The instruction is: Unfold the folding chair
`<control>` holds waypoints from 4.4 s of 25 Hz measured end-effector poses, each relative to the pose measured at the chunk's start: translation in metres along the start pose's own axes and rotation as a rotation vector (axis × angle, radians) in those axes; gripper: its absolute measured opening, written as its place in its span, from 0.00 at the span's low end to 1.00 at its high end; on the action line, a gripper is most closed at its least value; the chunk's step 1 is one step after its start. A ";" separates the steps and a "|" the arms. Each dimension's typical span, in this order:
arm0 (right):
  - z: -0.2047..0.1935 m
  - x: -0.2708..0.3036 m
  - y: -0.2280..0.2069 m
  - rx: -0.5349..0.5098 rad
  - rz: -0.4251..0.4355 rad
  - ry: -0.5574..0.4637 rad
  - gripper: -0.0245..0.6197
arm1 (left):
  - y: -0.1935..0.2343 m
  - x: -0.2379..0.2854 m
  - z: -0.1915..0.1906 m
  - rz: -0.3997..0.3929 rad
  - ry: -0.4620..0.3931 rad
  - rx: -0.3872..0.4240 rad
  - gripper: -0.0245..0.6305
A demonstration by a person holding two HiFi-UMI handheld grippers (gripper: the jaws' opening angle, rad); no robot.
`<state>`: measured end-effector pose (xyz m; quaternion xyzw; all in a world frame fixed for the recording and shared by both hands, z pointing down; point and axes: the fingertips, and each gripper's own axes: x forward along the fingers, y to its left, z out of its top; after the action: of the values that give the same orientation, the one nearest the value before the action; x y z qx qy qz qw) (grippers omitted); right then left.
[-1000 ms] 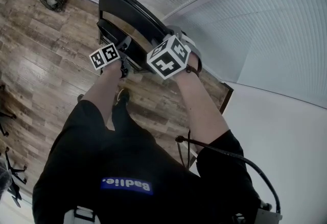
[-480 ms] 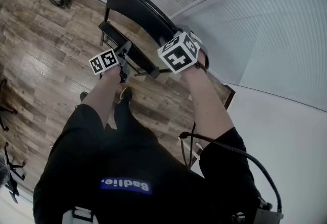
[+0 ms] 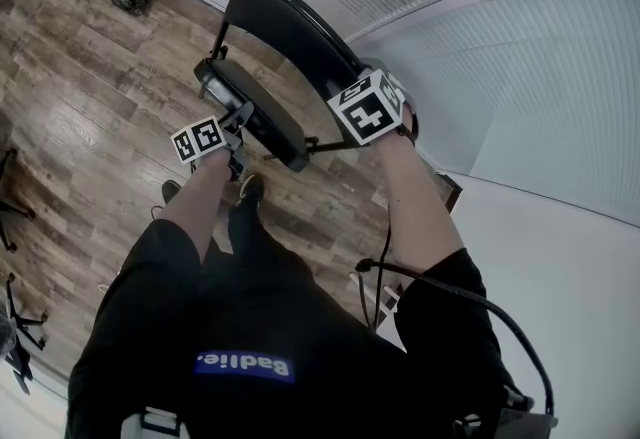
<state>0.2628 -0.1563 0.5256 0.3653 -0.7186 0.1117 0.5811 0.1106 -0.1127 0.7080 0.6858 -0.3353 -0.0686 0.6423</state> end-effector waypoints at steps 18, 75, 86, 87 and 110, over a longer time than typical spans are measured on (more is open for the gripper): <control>-0.001 0.014 0.028 0.022 0.041 -0.009 0.34 | 0.068 -0.081 -0.026 -0.040 0.094 -0.103 0.24; -0.038 0.140 0.046 0.127 0.294 -0.036 0.36 | 0.319 -0.185 -0.085 -0.057 0.021 -0.193 0.37; -0.049 0.160 0.061 0.144 0.325 -0.044 0.36 | 0.367 -0.193 -0.096 0.012 0.007 -0.219 0.41; -0.048 0.162 0.063 0.146 0.327 -0.043 0.36 | 0.371 -0.194 -0.096 0.012 0.010 -0.219 0.41; -0.031 0.148 0.135 0.098 0.265 -0.050 0.36 | 0.431 -0.219 -0.111 0.041 0.004 -0.239 0.47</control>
<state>0.1890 -0.1008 0.7060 0.2977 -0.7686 0.2134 0.5244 -0.1597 0.1216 1.0522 0.5973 -0.3373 -0.0937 0.7216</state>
